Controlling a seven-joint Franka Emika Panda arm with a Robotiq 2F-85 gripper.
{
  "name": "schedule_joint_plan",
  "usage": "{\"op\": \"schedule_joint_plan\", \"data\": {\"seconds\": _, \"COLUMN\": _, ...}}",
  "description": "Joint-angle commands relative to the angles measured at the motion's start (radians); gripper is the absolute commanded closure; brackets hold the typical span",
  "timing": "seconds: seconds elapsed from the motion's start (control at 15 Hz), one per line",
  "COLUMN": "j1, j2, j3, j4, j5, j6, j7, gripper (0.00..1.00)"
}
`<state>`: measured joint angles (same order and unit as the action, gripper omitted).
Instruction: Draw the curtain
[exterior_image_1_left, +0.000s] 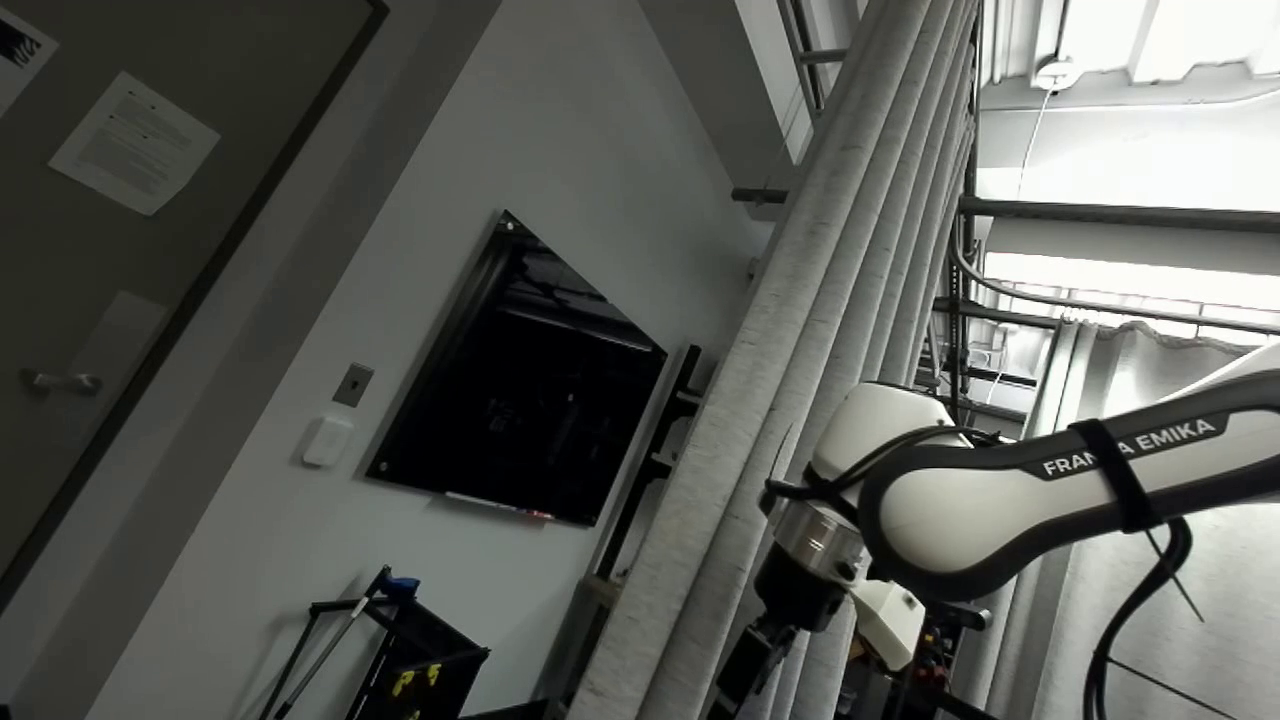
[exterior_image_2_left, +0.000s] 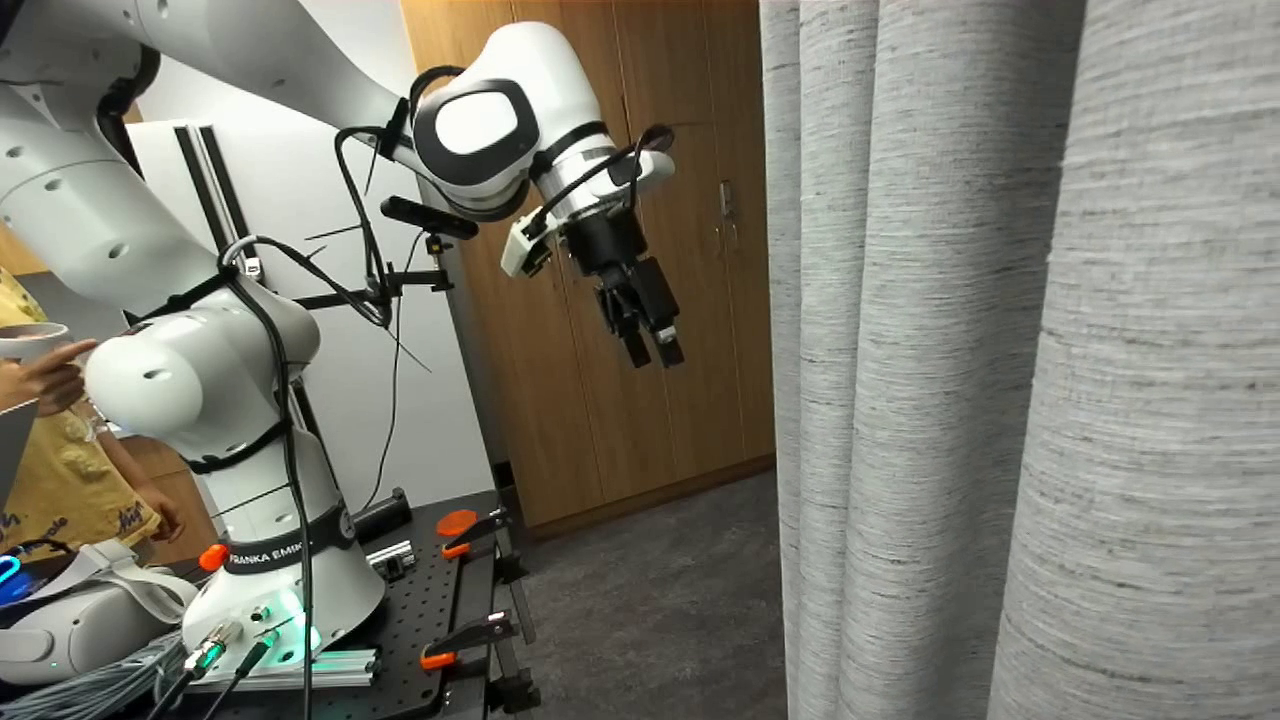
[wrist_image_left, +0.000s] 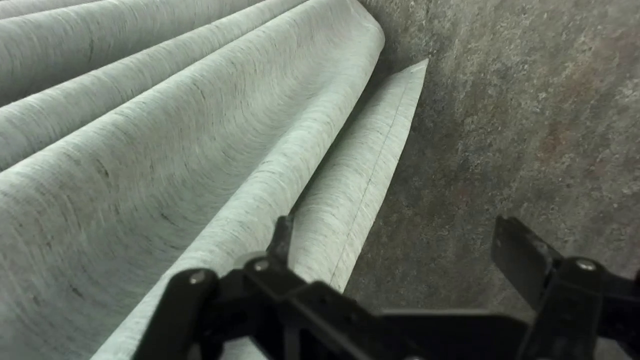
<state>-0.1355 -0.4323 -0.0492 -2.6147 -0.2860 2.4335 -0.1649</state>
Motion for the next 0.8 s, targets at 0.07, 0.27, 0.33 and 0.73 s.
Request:
{"op": "schedule_joint_plan", "data": {"seconds": 0.07, "j1": -0.012, "j2": 0.009, "j3": 0.006, "j4": -0.027, "j5": -0.005, "j6": 0.175, "j7": 0.125, "gripper": 0.00}}
{"op": "schedule_joint_plan", "data": {"seconds": 0.27, "j1": -0.054, "j2": 0.022, "j3": 0.036, "j4": -0.040, "j5": -0.042, "j6": 0.290, "j7": 0.226, "gripper": 0.00}}
{"op": "schedule_joint_plan", "data": {"seconds": 0.33, "j1": -0.073, "j2": 0.026, "j3": 0.050, "j4": -0.043, "j5": -0.054, "j6": 0.320, "j7": 0.260, "gripper": 0.00}}
{"op": "schedule_joint_plan", "data": {"seconds": 0.73, "j1": -0.056, "j2": 0.035, "j3": 0.046, "j4": -0.039, "j5": 0.007, "j6": 0.300, "j7": 0.259, "gripper": 0.00}}
